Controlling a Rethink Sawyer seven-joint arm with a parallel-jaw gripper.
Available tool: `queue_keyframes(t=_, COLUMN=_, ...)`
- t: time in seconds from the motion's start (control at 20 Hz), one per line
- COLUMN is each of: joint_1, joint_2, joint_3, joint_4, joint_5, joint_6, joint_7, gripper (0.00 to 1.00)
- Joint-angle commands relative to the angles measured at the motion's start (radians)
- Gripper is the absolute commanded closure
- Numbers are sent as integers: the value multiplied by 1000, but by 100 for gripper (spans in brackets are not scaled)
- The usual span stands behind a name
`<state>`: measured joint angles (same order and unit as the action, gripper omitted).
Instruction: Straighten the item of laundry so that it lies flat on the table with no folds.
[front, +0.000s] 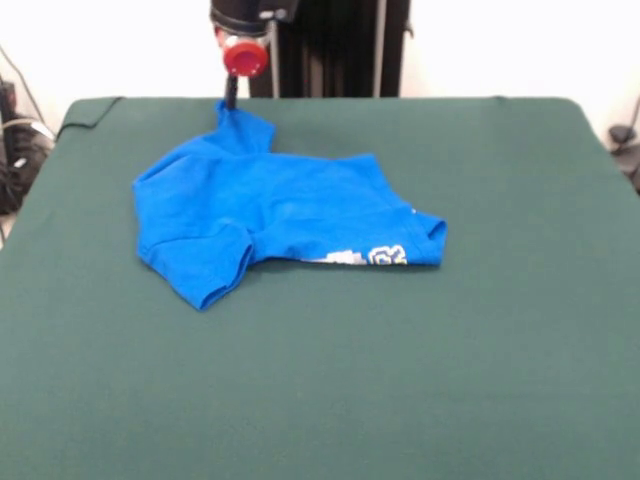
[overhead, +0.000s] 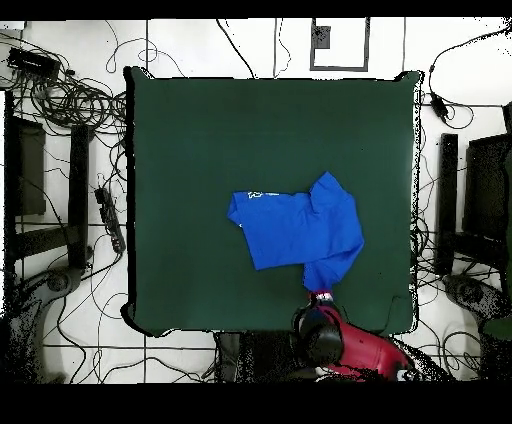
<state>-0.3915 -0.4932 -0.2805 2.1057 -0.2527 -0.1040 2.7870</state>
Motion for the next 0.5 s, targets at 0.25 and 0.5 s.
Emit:
queue_keyframes(t=0.25, joint_1=-29, joint_2=148, joint_3=104, joint_4=-161, joint_5=-78, joint_6=-23, joint_7=-11, gripper=0)
queue_keyframes(t=0.5, joint_1=-17, joint_2=143, joint_3=99, joint_4=-168, joint_5=-55, joint_6=-8, joint_7=19, gripper=0)
